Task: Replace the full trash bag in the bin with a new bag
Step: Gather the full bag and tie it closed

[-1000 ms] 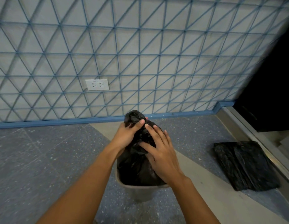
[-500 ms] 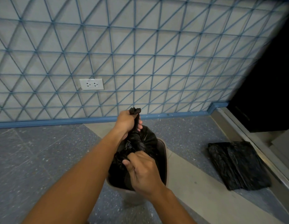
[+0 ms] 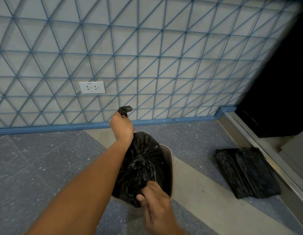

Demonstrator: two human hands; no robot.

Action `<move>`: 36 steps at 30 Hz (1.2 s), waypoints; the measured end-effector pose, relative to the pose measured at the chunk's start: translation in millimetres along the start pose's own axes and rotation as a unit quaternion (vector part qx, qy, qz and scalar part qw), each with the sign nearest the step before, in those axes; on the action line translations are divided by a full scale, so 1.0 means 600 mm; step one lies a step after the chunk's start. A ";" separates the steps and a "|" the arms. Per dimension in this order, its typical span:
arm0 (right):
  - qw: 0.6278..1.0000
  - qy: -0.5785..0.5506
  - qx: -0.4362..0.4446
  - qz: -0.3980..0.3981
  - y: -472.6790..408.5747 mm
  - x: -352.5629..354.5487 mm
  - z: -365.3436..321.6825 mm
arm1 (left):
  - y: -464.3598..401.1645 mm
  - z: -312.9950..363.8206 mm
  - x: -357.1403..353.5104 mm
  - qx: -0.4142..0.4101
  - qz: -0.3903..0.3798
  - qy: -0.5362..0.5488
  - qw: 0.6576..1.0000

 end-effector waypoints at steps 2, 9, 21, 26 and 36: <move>1.000 0.021 0.011 -0.011 -0.001 0.003 0.000 | 0.002 -0.004 0.009 0.009 -0.023 0.007 1.000; 0.999 0.002 -0.022 0.028 -0.015 0.058 0.014 | -0.003 0.017 0.091 -0.091 -0.134 0.006 0.987; 0.878 -0.212 -0.424 -0.063 -0.052 0.016 0.125 | 0.107 -0.077 0.083 -0.282 -0.481 -0.377 0.740; 0.887 0.133 -0.325 -0.301 -0.041 -0.048 0.144 | 0.103 -0.094 0.063 -0.267 -0.436 -0.374 0.774; 0.950 0.157 -0.236 -0.134 -0.080 -0.028 0.142 | 0.113 -0.074 0.074 -0.248 -0.374 -0.197 0.872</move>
Point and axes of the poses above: each hand's wrist, its own y-axis away from the middle knuckle, its own x-axis out of the back of the hand, z = x × y, the point moved 4 cm from there along -y, towards the middle knuckle, and after that the axes turned 5 degrees about y, right-handed, at the moved point
